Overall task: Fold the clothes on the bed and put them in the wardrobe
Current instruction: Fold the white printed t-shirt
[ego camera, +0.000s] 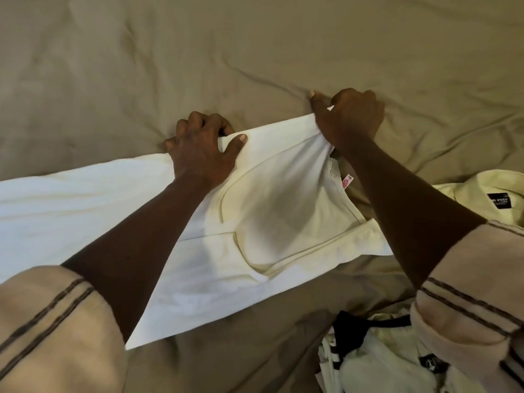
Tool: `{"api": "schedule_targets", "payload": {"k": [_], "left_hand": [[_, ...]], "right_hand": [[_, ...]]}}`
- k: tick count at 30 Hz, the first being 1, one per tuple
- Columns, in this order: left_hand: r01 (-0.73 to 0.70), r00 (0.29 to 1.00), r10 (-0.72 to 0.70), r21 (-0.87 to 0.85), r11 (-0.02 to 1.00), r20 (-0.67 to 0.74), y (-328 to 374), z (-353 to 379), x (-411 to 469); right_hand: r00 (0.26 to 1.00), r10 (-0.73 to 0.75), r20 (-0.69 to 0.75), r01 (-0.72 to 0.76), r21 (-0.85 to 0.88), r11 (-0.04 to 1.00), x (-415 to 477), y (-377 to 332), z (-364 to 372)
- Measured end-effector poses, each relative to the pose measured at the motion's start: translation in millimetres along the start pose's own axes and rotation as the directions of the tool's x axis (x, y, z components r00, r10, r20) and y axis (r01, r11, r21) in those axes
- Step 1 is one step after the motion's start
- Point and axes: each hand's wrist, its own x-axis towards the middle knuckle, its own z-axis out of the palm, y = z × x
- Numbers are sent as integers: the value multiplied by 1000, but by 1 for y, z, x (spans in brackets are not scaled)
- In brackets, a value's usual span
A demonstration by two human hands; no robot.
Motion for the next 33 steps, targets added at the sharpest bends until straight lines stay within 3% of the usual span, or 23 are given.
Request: {"api": "schedule_targets", "payload": {"k": [2,4,7,9,11,14,17,20,23,25,27,29,31,33], "left_hand": [[11,1000,-11,-11,1000,22,0,-2,2],[-6,999,7,-42,999,33,0,-7,0],[-90,991,70,-191,977,-110,-4,-25,-25],[-119,956,54,-212,970,-289,-25,-42,-59],[-82,924,-7,-219,972,-381,-49,-55,-97],[97,883,-145,-129,987,-447,-127,-88,-147],[367,792,-349,-68,928,-501,-226,-135,-172],[649,659,-622,-99,755,-423,-313,-177,-178],[718,636,-739,-179,673,-225,-375,-206,-165],[737,613,-781,-268,620,-121,-404,-222,-154],[734,595,-803,-392,555,-23,-420,-235,-145],[683,648,-756,-511,523,92,-428,-240,-136],[671,665,-727,-563,482,171,-425,-243,-131],[690,656,-733,-538,484,181,-431,-241,-129]], "right_hand": [[997,54,-53,-58,-80,995,-7,-9,1],[971,69,-227,-79,-37,996,-30,-26,0],[897,-22,-441,97,148,984,-93,-59,-6],[926,-96,-365,226,335,915,-154,-94,-7],[952,-155,-263,271,499,823,-213,-121,-7],[934,-318,-163,347,628,697,-308,-170,-1],[854,-515,-73,414,696,587,-390,-226,13],[707,-707,2,520,677,521,-458,-291,30],[516,-848,121,633,613,473,-502,-350,43],[434,-860,267,653,564,505,-522,-384,51],[428,-815,390,651,493,577,-532,-411,63],[464,-779,422,674,402,620,-532,-427,76],[470,-781,411,717,338,609,-529,-440,82],[429,-810,399,755,333,564,-526,-450,83]]}}
